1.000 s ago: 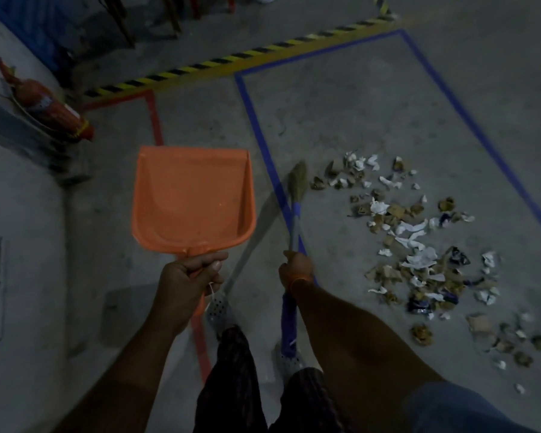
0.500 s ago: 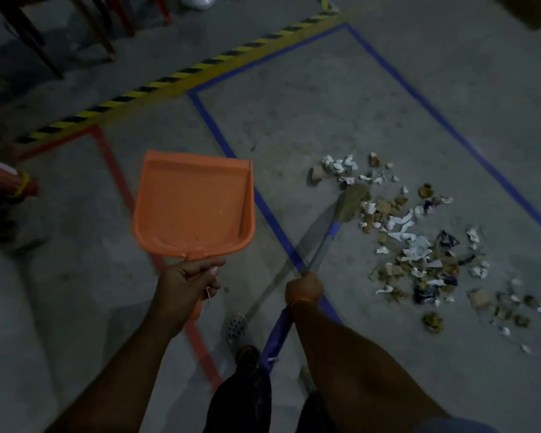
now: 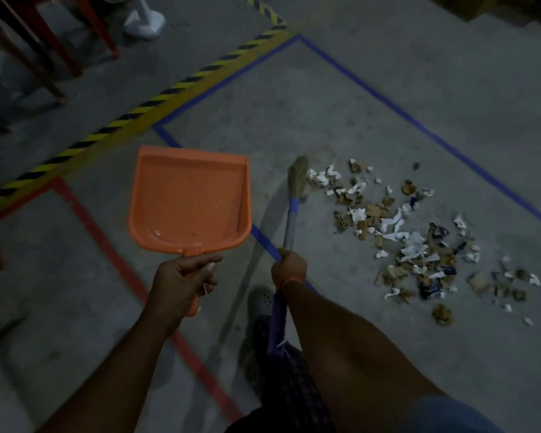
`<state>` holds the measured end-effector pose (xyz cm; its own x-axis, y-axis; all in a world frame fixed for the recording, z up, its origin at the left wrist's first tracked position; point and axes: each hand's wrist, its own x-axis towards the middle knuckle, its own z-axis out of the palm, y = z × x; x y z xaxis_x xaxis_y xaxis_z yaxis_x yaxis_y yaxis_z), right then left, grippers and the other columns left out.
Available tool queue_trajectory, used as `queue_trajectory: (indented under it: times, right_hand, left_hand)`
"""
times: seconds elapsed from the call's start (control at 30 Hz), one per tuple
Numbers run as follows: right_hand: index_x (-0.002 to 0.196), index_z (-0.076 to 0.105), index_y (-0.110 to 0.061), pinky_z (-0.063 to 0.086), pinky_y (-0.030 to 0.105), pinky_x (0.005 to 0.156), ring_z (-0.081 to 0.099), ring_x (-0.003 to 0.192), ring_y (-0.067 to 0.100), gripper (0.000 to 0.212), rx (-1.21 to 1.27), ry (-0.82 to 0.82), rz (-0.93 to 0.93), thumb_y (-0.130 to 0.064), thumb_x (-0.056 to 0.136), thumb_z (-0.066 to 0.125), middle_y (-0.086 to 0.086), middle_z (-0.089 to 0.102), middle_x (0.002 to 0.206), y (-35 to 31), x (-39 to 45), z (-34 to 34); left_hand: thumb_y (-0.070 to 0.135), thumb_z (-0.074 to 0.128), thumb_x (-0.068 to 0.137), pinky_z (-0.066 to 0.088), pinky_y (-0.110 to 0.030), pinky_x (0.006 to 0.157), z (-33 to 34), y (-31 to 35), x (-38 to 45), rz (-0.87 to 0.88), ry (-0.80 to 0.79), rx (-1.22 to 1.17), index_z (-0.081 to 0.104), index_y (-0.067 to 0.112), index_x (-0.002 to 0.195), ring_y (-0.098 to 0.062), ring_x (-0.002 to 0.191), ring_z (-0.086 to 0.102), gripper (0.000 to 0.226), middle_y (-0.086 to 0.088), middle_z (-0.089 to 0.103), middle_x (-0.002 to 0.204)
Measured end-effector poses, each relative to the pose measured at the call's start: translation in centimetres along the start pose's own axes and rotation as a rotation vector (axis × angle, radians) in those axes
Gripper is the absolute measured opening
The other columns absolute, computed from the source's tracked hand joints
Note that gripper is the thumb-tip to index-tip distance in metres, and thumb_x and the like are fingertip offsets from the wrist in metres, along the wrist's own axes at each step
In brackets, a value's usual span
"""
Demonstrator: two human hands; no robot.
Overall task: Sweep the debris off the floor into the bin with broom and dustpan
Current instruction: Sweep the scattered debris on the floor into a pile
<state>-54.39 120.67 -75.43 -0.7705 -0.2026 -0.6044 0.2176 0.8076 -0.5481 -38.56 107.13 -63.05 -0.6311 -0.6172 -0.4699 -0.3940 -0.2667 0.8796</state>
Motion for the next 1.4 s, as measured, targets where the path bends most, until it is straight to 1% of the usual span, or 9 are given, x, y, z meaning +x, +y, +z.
queue_trajectory:
  times: [0.2, 0.33, 0.43, 0.53, 0.73, 1.0, 1.1, 1.3, 1.4]
  right_hand:
    - [0.128, 0.061, -0.012, 0.046, 0.03, 0.098, 0.06, 0.114, 0.027, 0.036, 0.029, -0.04, 0.114, -0.011, 0.093, 0.055, 0.012, 0.063, 0.123, -3.1, 5.4, 1.9]
    - [0.131, 0.059, -0.013, 0.048, 0.035, 0.1, 0.061, 0.113, 0.03, 0.042, 0.063, -0.003, 0.23, -0.012, 0.089, 0.058, 0.014, 0.062, 0.126, -3.3, 8.0, 2.5]
    - [0.129, 0.06, -0.01, 0.048, 0.034, 0.098, 0.06, 0.115, 0.03, 0.04, 0.064, 0.045, 0.274, -0.012, 0.09, 0.058, 0.015, 0.062, 0.127, -3.6, 9.1, 1.3]
    - [0.132, 0.058, -0.013, 0.046, 0.032, 0.1, 0.059, 0.119, 0.028, 0.043, 0.104, 0.119, 0.309, -0.013, 0.089, 0.059, 0.013, 0.061, 0.13, -4.3, 9.9, 0.0]
    - [0.136, 0.055, -0.018, 0.047, 0.033, 0.099, 0.059, 0.117, 0.03, 0.047, 0.148, 0.176, 0.296, -0.012, 0.09, 0.055, 0.016, 0.058, 0.133, -5.9, 10.1, 0.3]
    - [0.133, 0.058, -0.019, 0.045, 0.031, 0.105, 0.059, 0.118, 0.029, 0.044, 0.113, 0.07, 0.156, -0.013, 0.089, 0.054, 0.012, 0.061, 0.131, -8.9, 12.9, 2.3]
    - [0.131, 0.06, -0.019, 0.046, 0.03, 0.104, 0.059, 0.117, 0.028, 0.045, 0.158, 0.059, 0.167, -0.012, 0.088, 0.053, 0.012, 0.063, 0.128, -10.0, 15.3, 3.4]
    - [0.129, 0.061, -0.014, 0.042, 0.028, 0.104, 0.057, 0.12, 0.03, 0.042, 0.368, 0.197, 0.335, -0.012, 0.087, 0.057, 0.014, 0.06, 0.131, -8.9, 19.6, 3.5]
    - [0.127, 0.063, -0.014, 0.048, 0.036, 0.102, 0.061, 0.114, 0.032, 0.042, 0.431, 0.3, 0.406, -0.011, 0.085, 0.057, 0.015, 0.063, 0.127, -6.9, 20.8, 1.8]
  left_hand:
    - [0.0, 0.062, 0.093, 0.052, -0.021, 0.056, -1.8, 2.7, 6.4, -0.03, -0.027, 0.055, 0.076, 0.01, 0.101, -0.012, 0.061, 0.063, 0.019, -0.009, 0.066, 0.064]
    - [0.0, 0.062, 0.093, 0.053, -0.02, 0.057, -3.3, 5.0, 10.7, -0.021, -0.022, 0.108, 0.076, 0.011, 0.101, -0.011, 0.06, 0.064, 0.019, -0.007, 0.066, 0.063]
    - [-0.001, 0.062, 0.093, 0.053, -0.019, 0.057, -3.4, 6.8, 12.8, -0.002, -0.022, 0.106, 0.075, 0.008, 0.103, -0.01, 0.06, 0.064, 0.019, -0.008, 0.066, 0.064]
    - [-0.002, 0.061, 0.093, 0.053, -0.018, 0.056, -2.8, 8.1, 13.9, 0.007, -0.055, 0.104, 0.074, 0.007, 0.102, -0.009, 0.057, 0.063, 0.019, -0.009, 0.066, 0.064]
    - [-0.002, 0.062, 0.093, 0.053, -0.021, 0.057, -1.8, 9.4, 15.8, 0.02, -0.152, 0.131, 0.075, 0.008, 0.102, -0.013, 0.061, 0.063, 0.019, -0.01, 0.066, 0.067]
    - [-0.002, 0.062, 0.092, 0.054, -0.022, 0.058, -2.5, 9.8, 19.3, 0.007, -0.275, 0.195, 0.076, 0.006, 0.102, -0.015, 0.063, 0.064, 0.019, -0.015, 0.066, 0.069]
    - [-0.003, 0.061, 0.092, 0.053, -0.019, 0.056, -2.9, 9.9, 21.2, -0.003, -0.3, 0.214, 0.075, 0.003, 0.103, -0.012, 0.061, 0.064, 0.019, -0.017, 0.065, 0.071]
    - [-0.002, 0.061, 0.092, 0.052, -0.02, 0.055, -3.0, 9.7, 24.8, -0.005, -0.375, 0.285, 0.075, 0.011, 0.1, -0.01, 0.058, 0.063, 0.02, -0.009, 0.068, 0.065]
    - [0.0, 0.062, 0.092, 0.054, -0.022, 0.058, -1.9, 9.6, 26.3, -0.006, -0.411, 0.299, 0.076, 0.011, 0.101, -0.011, 0.062, 0.065, 0.02, -0.007, 0.07, 0.067]
